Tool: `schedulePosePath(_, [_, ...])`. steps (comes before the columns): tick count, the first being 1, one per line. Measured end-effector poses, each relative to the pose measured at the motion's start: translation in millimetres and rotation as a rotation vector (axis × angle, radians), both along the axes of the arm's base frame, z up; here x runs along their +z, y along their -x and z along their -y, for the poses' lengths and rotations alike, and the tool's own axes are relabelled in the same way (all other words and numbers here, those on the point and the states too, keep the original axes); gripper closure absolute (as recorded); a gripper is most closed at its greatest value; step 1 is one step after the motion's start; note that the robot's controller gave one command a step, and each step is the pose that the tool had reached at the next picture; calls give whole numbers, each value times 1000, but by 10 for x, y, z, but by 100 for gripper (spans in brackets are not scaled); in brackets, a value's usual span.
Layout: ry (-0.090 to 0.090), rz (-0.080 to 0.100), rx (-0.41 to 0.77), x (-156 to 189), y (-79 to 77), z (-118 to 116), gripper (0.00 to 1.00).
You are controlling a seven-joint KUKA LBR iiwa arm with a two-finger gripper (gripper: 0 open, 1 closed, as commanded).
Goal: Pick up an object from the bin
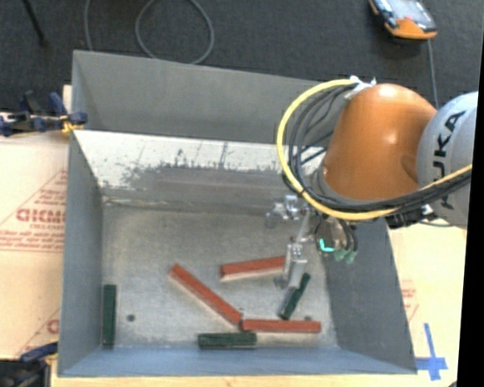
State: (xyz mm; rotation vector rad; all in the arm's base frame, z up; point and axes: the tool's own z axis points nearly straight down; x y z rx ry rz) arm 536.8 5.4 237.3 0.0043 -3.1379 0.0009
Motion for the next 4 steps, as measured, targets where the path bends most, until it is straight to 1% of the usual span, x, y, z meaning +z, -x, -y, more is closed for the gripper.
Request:
schedulePosePath(1, [0, 5, 107, -1695, 26, -60, 0])
schedulePosePath(2, [3, 13, 63, -1653, -316, 789, 0])
schedulePosePath(3, [1, 14, 67, -1642, -319, 750, 100])
schedulePosePath(4, [0, 17, 38, -550, -400, 590, 100])
